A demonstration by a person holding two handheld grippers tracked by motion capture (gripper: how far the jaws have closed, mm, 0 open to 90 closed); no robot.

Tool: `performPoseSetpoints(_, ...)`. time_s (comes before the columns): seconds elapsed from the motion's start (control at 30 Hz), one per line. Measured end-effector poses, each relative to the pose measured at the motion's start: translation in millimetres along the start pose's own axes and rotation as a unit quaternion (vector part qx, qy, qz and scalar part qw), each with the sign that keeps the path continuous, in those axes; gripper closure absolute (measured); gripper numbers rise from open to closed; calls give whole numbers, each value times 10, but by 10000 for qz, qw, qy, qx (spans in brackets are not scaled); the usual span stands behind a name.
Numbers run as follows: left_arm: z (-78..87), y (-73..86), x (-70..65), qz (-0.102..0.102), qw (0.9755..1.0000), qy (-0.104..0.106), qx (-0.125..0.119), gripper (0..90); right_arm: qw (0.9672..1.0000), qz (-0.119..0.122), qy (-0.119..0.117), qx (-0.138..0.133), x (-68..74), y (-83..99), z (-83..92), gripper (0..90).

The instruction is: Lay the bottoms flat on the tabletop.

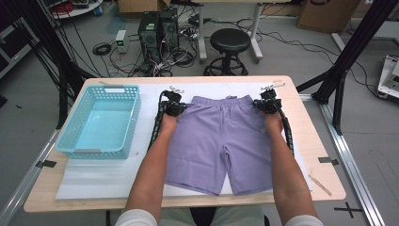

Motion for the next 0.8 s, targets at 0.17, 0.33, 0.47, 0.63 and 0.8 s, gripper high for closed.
performPoseSetpoints(0.17,52,-6,48,165,9998,83,-19,584,9996,-206,-178,72,-13,28,-26,788)
performPoseSetpoints(0.33,206,-85,108,310,9983,322,-386,561,9984,-395,-400,-84,-102,26,127,690)
performPoseSetpoints(0.47,129,-54,24,323,9969,659,-269,567,9984,-168,-532,52,0,31,153,647)
performPoseSetpoints(0.63,26,-49,-52,198,9973,687,-177,599,9976,-96,-487,480,30,133,101,641)
performPoseSetpoints(0.8,-41,-246,-106,206,9960,766,-401,593,9986,-139,-432,287,20,209,124,644)
Point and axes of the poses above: each handheld gripper's, and its own axes: z roughly backward along the jaws, y roughly out of its underside, x roughly to its left, the point moved 8 cm from there along -z, roughly forward along the jaws, and after that the axes turned 11 degrees about x, right-handed, at the moved point
